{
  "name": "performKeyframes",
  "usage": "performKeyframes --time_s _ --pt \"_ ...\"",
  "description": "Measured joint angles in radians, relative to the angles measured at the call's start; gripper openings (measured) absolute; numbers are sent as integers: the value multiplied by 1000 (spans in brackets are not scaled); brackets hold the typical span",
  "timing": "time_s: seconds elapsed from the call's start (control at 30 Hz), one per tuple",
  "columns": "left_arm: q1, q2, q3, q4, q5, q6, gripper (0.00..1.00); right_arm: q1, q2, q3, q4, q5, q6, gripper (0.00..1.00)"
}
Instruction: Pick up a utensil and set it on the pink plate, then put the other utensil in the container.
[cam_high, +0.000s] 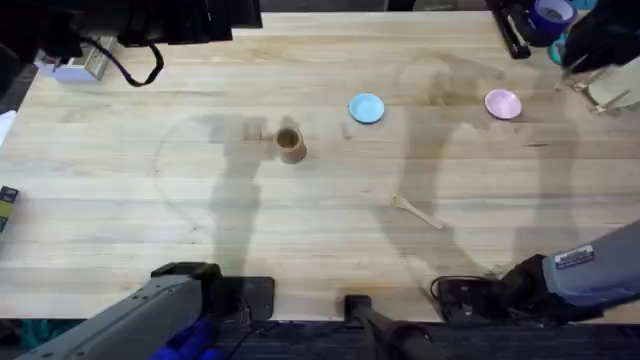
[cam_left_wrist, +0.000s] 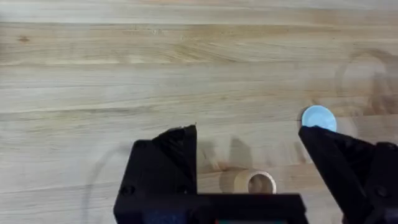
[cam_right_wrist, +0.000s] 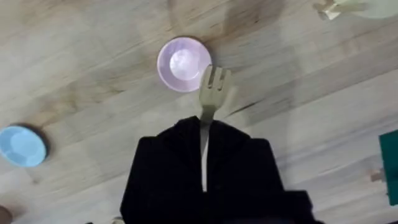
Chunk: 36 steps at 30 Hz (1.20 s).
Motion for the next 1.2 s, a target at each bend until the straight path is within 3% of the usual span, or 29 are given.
performKeyframes --time_s 0.27,0.53,0.83,1.2 --pt "0 0 0 0 0 0 993 0 8 -214 220 0 7 35" --pt "0 0 0 0 0 0 993 13 8 -338 387 1 7 34" --pt "0 0 0 0 0 0 993 64 64 -351 462 3 7 33" --pt "0 0 0 0 0 0 992 64 89 -351 467 3 7 33"
